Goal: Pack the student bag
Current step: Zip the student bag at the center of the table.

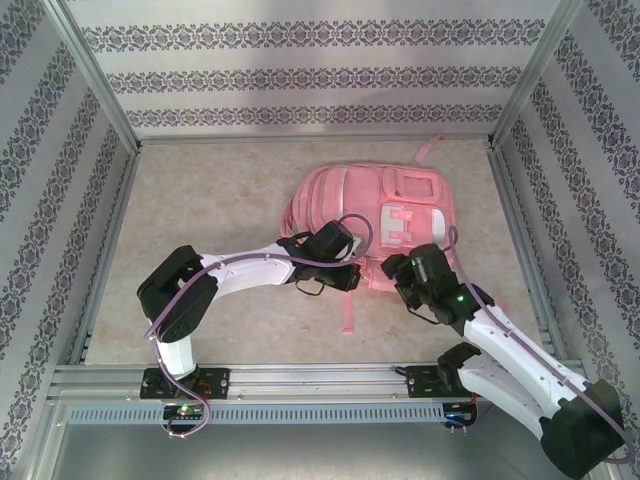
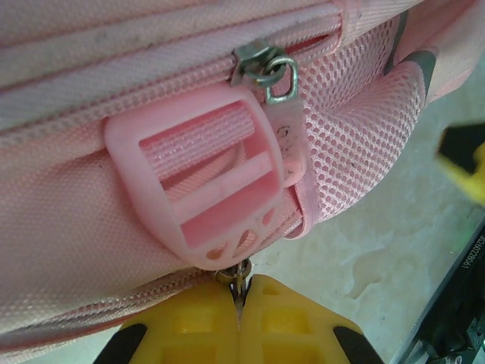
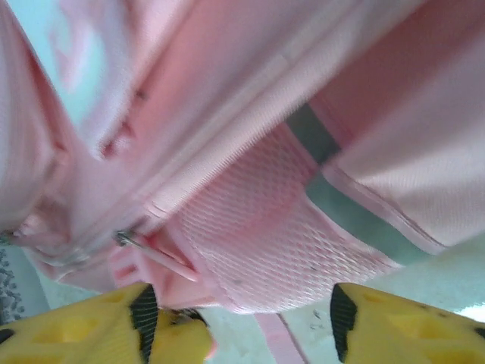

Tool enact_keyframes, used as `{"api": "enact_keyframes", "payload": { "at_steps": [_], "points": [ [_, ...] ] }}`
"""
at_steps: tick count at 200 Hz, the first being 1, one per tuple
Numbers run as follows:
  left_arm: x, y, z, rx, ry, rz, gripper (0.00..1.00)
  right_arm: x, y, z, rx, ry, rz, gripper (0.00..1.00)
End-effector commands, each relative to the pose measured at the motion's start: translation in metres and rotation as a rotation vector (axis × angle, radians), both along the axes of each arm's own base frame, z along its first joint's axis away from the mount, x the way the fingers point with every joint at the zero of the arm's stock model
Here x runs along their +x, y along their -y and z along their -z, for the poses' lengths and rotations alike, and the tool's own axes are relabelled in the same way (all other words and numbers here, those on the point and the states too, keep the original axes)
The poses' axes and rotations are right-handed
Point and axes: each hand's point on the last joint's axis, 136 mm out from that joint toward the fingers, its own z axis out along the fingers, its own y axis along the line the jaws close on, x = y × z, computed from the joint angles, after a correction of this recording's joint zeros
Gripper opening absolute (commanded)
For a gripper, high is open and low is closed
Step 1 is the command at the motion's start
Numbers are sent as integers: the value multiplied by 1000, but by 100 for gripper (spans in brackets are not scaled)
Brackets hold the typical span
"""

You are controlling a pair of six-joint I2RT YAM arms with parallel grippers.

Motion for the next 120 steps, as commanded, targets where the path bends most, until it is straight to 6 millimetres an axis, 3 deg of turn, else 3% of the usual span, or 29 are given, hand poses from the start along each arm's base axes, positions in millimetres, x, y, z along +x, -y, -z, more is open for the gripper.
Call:
{"api": "enact_keyframes", "payload": {
  "at_steps": [1,37,85,120],
  "points": [
    [3,18,-23,-68,28,12,0,-6,-8,18,144,-58,109,68],
    [-1,19,-24,-91,11,15,0,11,-12,14,163,4,150,69],
    [-4,21,-25,-98,-4,26,0,27,-4,29,47,6,189,57],
    [-8,17,-20,-63,-18,47,0,31,9,36,-35,28,206,30]
  ]
}}
